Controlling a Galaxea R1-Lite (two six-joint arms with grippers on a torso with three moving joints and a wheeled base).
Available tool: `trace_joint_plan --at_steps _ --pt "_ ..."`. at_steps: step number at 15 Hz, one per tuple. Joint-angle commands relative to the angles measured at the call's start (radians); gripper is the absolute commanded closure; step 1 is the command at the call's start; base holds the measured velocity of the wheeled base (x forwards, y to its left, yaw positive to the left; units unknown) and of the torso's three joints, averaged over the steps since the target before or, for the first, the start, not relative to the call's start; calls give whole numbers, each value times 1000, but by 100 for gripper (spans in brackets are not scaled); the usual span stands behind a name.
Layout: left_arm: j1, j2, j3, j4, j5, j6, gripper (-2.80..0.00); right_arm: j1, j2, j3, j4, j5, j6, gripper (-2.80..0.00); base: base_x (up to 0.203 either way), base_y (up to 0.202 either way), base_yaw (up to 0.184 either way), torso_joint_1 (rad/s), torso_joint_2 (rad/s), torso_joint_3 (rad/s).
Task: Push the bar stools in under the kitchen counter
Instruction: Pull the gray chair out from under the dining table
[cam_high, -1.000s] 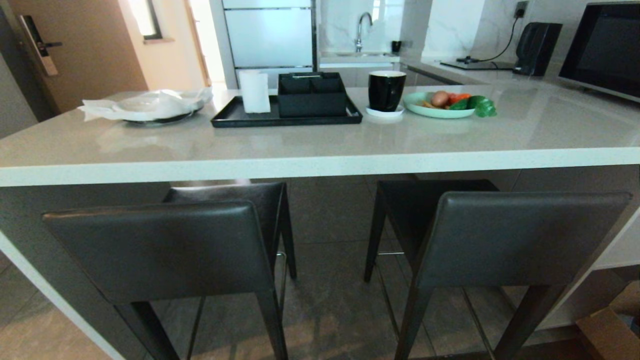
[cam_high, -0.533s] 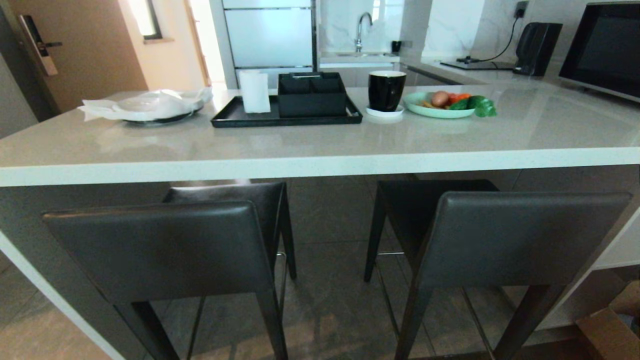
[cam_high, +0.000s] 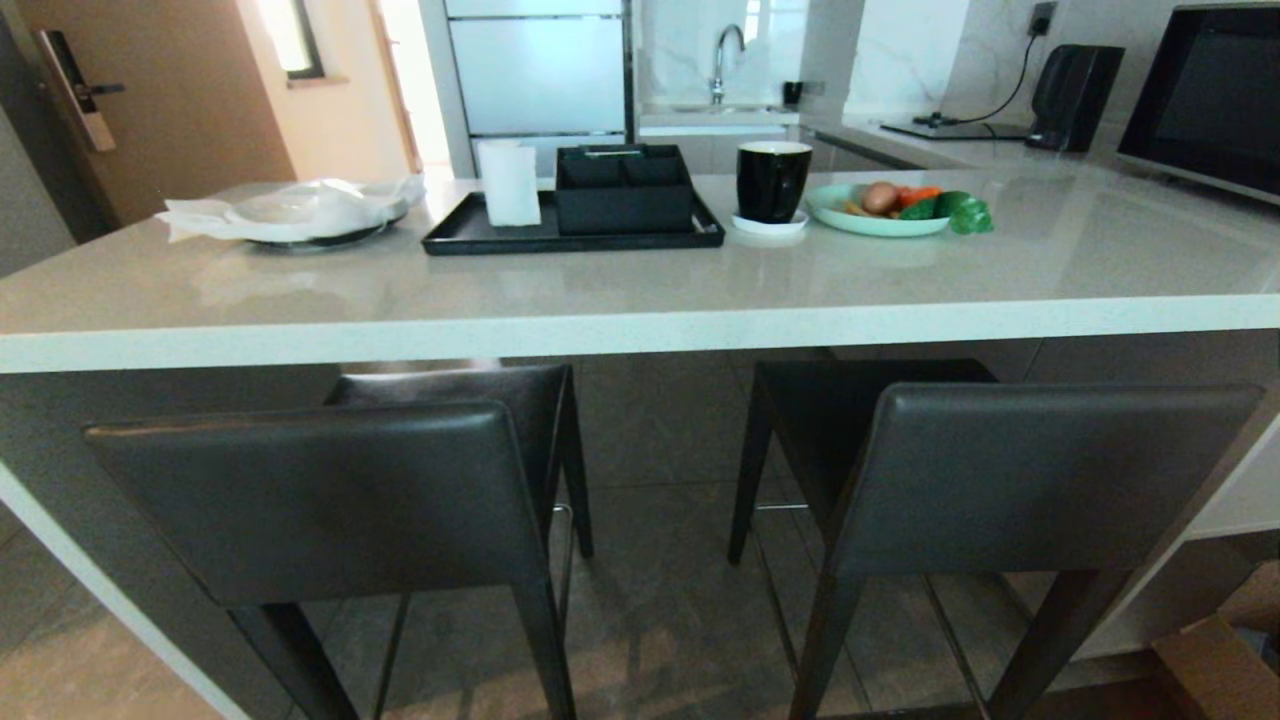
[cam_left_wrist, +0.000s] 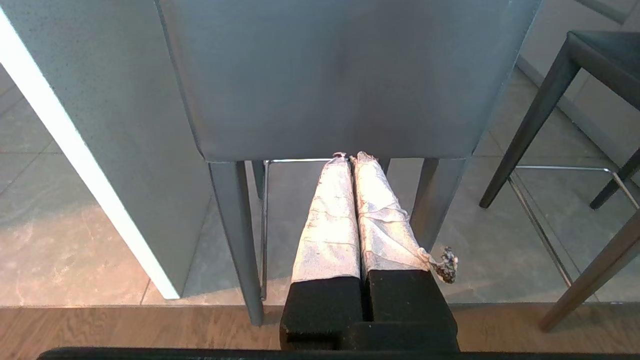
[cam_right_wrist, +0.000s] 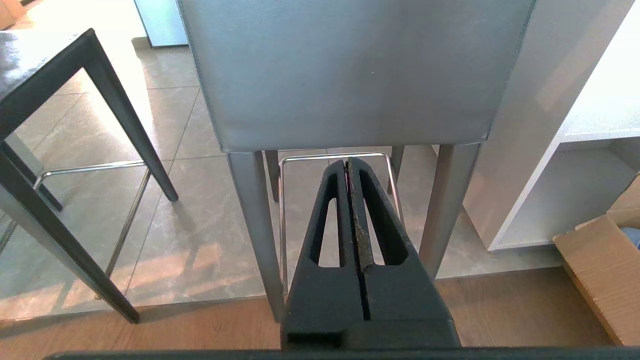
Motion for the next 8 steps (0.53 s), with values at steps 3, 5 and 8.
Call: trace_joint_plan --at_steps 3,5,8 --pt "0 1 2 -1 0 0 0 0 0 0 0 0 -1 0 0 0 0 0 0 0" --pt "0 1 2 -1 0 0 0 0 0 0 0 0 0 0 4 -91 6 1 0 2" --pt "0 1 2 -1 0 0 0 0 0 0 0 0 0 0 0 -192 2 1 -1 2"
